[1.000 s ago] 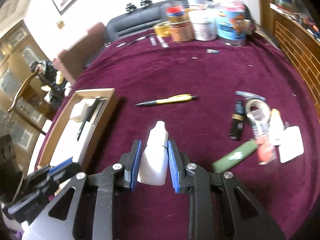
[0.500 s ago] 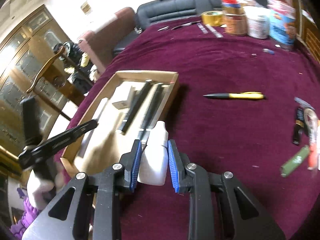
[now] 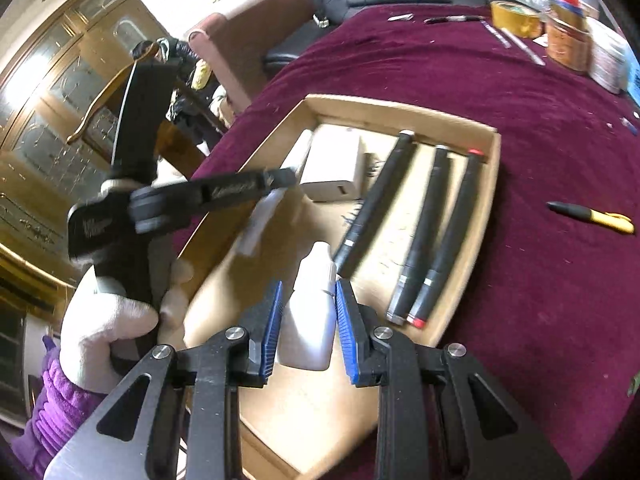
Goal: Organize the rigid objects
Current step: 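Carry the white tube into the tray and open the left tool while the right tool carries the glue bottle, then lower the white glue bottle into the tray and open the right tool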
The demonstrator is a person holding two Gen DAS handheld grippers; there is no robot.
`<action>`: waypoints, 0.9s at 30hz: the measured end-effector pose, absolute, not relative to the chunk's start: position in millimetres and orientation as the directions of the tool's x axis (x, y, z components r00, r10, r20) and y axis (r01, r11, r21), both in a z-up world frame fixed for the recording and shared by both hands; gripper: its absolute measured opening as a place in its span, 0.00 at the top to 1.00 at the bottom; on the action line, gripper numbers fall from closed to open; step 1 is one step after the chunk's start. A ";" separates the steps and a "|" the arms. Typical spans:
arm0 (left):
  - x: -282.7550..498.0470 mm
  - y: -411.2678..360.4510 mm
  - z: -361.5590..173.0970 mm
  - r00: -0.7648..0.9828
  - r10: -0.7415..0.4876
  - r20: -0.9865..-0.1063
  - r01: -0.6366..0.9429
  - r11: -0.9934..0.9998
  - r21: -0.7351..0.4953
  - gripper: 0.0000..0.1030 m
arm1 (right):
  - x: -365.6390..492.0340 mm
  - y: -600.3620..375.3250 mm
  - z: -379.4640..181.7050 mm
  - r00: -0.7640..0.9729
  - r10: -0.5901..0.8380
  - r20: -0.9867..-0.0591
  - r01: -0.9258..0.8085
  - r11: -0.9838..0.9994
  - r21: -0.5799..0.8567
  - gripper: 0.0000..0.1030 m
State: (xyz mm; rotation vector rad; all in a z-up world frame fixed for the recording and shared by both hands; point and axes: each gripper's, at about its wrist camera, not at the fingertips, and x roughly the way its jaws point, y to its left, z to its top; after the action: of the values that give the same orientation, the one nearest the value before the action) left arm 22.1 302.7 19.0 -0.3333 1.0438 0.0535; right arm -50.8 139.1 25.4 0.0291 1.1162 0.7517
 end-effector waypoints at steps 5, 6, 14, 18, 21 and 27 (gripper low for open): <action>14.5 318.5 29.4 0.544 -0.209 -0.813 -0.187 0.914 -0.360 0.63 | -36.5 162.5 16.7 0.195 0.543 -0.817 -0.531 0.759 0.377 0.76; 9.4 321.5 33.6 0.555 -0.213 -0.804 -0.185 0.910 -0.370 0.63 | -34.6 167.0 15.3 0.193 0.538 -0.820 -0.532 0.760 0.373 0.76; -60.5 350.8 69.1 0.688 -0.218 -0.692 -0.183 0.871 -0.456 0.49 | -13.4 194.2 -1.9 0.200 0.487 -0.850 -0.526 0.785 0.326 0.76; -81.9 358.9 71.1 0.713 -0.169 -0.680 -0.212 0.873 -0.439 0.45 | -1.3 195.5 -7.3 0.216 0.490 -0.845 -0.480 0.807 0.345 0.76; -91.4 363.6 68.2 0.716 -0.175 -0.676 -0.225 0.859 -0.460 0.45 | 2.0 189.1 -6.5 0.219 0.502 -0.837 -0.461 0.809 0.365 0.76; -108.3 347.3 75.5 0.745 -0.181 -0.642 -0.185 0.869 -0.460 0.45 | -14.5 154.0 15.4 0.288 0.541 -0.790 -0.457 0.802 0.383 0.75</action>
State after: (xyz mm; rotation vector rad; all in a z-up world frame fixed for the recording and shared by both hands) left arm -108.3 347.3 75.5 -0.5309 0.7395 0.0024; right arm -14.5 154.0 15.4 0.0885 1.0914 0.6680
